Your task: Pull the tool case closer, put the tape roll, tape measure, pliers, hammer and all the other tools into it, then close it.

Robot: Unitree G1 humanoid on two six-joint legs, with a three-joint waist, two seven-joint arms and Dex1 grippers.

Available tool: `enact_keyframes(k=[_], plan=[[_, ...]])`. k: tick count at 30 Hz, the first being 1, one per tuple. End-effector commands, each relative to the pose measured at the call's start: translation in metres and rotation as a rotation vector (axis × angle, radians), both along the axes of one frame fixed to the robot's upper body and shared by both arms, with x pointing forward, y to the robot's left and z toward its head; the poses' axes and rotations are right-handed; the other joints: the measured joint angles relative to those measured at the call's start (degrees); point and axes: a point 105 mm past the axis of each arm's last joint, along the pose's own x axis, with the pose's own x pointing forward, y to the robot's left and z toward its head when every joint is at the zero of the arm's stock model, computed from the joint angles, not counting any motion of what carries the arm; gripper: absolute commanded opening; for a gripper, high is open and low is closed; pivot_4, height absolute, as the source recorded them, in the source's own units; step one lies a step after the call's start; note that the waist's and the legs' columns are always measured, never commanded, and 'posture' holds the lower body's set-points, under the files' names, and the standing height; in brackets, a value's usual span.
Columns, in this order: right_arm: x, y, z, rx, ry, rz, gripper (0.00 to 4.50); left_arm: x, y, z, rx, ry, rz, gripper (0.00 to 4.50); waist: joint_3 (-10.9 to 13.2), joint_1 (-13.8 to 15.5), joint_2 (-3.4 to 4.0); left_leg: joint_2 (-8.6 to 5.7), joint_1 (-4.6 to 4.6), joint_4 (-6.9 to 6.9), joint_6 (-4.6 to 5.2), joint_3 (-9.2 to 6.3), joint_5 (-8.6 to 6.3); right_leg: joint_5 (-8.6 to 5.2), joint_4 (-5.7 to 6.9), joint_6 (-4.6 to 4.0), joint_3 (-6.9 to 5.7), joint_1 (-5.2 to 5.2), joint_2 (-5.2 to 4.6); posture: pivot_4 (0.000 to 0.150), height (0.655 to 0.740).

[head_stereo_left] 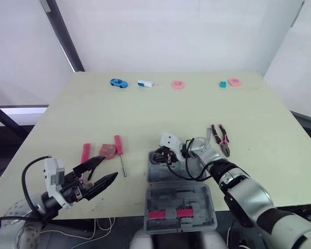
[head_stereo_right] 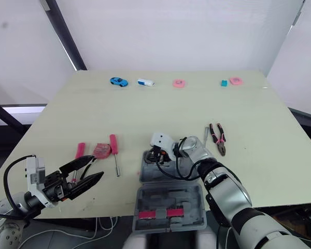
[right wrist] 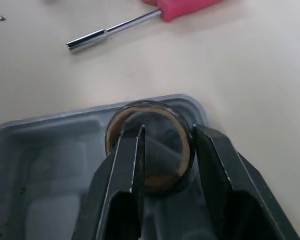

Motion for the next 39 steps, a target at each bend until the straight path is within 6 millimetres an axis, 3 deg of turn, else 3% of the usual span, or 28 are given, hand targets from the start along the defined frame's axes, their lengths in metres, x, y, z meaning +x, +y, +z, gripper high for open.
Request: enact_keyframes(k=[1,11,25,29,31,35,38,39], plan=[[0.006,-0.005,0.0,-0.014,-0.013,-0.038,1.56,-0.001,-0.001,0.004,0.005,-0.018,-0.007,4.5,0.0,0.0,0.0,0.0,0.0,0.0,0.0,0.0,0.0,0.0,0.0,0.0,0.0,0.0,0.0,0.15,0.74],[0.009,-0.006,0.009,0.019,-0.019,-0.036,1.56,0.0,-0.002,0.003,0.002,-0.017,-0.011,4.5,0.0,0.1,0.0,0.0,0.01,0.0,-0.01,0.0,0.01,0.0,0.01,0.0,0.0,0.01,0.0,0.15,0.74],[0.011,-0.014,0.039,0.085,-0.01,0.011,1.56,0.001,-0.001,0.001,-0.004,-0.016,-0.014,4.5,0.0,-0.1,0.02,0.01,-0.01,-0.04,-0.01,0.0,0.01,0.0,-0.01,0.0,0.02,-0.02,0.04,0.15,0.74],[0.01,-0.018,0.056,0.168,0.012,0.007,1.56,0.002,-0.004,0.0,-0.011,-0.016,-0.018,4.5,0.0,0.0,0.02,0.02,-0.01,-0.08,0.0,-0.01,0.01,-0.01,-0.01,-0.02,0.01,-0.03,0.05,0.15,0.74],[0.002,-0.02,0.074,0.329,-0.006,0.016,1.56,0.002,-0.006,-0.003,-0.028,-0.007,-0.013,4.5,0.0,0.2,0.0,0.01,-0.02,-0.08,0.0,0.0,0.01,-0.01,-0.02,-0.02,0.0,-0.02,0.02,0.15,0.74],[-0.013,-0.035,0.089,0.469,-0.055,0.007,1.56,0.003,-0.01,-0.007,-0.059,-0.004,0.015,4.5,0.0,0.3,0.0,-0.01,-0.04,-0.09,-0.01,-0.02,0.0,0.09,-0.06,0.17,-0.03,0.0,-0.03,0.15,0.74],[-0.022,-0.053,0.087,0.505,-0.027,-0.033,1.56,0.006,-0.012,-0.012,-0.074,0.006,0.058,4.5,0.0,0.2,0.0,-0.02,-0.04,-0.09,0.0,-0.03,0.0,0.09,-0.05,0.18,-0.03,0.0,-0.02,0.15,0.74],[-0.024,-0.062,0.084,0.51,-0.023,-0.065,1.8,0.007,-0.013,-0.015,-0.078,0.014,0.071,4.5,0.0,0.2,0.0,-0.02,-0.03,-0.09,0.0,-0.03,0.0,0.09,-0.06,0.17,-0.03,0.0,-0.01,0.15,0.74]])
